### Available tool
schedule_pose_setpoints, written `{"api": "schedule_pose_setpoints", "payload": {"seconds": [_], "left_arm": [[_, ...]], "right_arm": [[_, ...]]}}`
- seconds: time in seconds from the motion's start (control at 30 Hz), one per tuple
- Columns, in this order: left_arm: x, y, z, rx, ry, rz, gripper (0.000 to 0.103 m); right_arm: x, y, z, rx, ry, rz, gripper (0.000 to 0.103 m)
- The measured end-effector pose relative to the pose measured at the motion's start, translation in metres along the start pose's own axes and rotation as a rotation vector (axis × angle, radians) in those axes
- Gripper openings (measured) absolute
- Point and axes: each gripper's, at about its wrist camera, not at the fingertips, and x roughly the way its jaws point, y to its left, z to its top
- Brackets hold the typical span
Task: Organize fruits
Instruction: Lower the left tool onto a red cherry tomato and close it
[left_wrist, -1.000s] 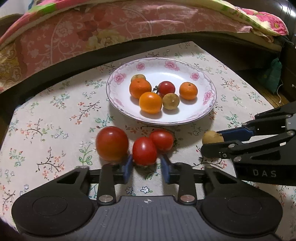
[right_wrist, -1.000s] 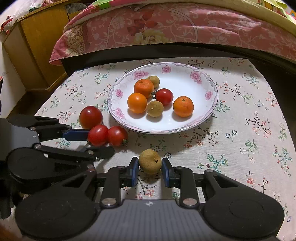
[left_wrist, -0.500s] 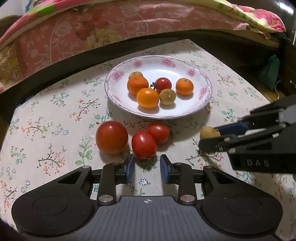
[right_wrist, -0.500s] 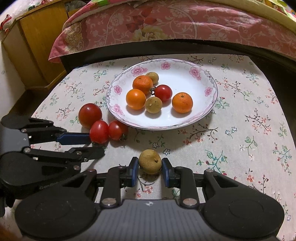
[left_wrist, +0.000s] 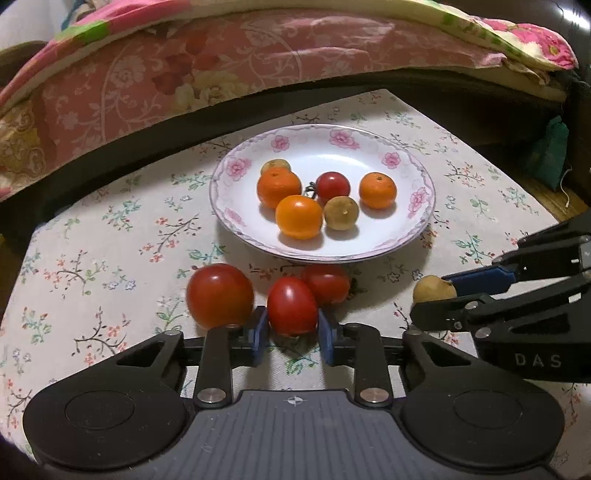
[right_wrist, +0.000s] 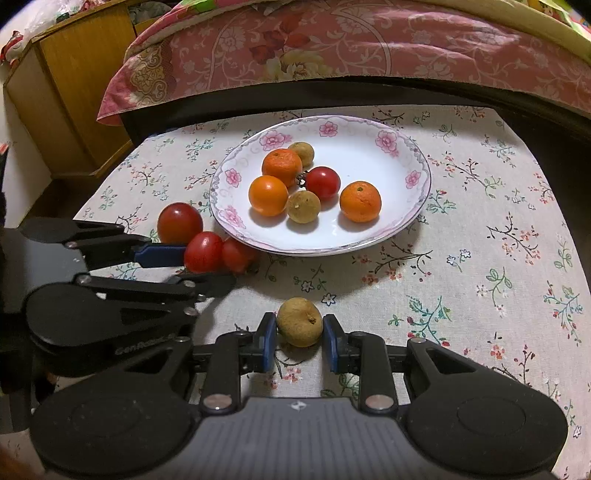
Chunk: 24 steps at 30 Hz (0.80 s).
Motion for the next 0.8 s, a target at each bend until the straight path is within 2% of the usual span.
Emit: {"api": "schedule_pose_setpoints", "payload": {"seconds": [0.2, 0.5, 0.8], "left_arm": [[-0.014, 0.000, -0.008, 0.029, 0.016, -0.013, 0.036], [-0.036, -0.008, -0.030, 0.045, 0.103, -0.049, 0.036], [-0.038, -0.008, -0.032, 0.033, 0.088, -0.067, 0.041]], "right_arm": [[-0.003, 0.001, 0.000, -0.003, -0.004, 0.004, 0.027], [-0.006, 0.008, -0.005, -0.047, 0.012, 0.004, 0.027], [-0.002, 0.015, -0.005, -0.098, 0.024, -0.011, 0.027]]}}
